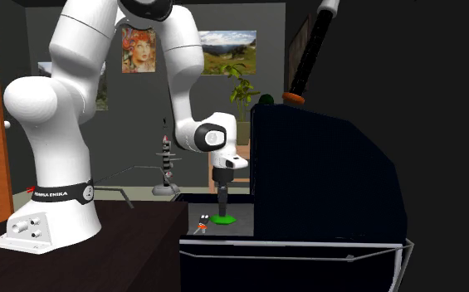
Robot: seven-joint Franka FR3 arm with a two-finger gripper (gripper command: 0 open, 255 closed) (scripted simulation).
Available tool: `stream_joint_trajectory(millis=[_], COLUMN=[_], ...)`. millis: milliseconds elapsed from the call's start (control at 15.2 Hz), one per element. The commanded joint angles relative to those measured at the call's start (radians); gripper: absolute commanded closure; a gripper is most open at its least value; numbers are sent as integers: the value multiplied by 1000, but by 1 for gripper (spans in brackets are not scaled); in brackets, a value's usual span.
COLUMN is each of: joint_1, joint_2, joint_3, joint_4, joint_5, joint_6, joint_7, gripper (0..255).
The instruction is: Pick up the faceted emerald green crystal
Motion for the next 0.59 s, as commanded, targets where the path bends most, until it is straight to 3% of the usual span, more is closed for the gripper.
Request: stream_joint_trajectory(millis=[0, 396, 462, 528], joint_1=[20, 63, 64, 63], joint_2=[34, 109, 112, 111], joint_3=[-25, -75, -77, -76], joint_4=[11, 37, 39, 38], joint_5=[-22, -56, -56, -56], joint_6=[25, 76, 78, 77], joint_7=[16, 44, 45, 44], gripper=[0, 0, 255, 255])
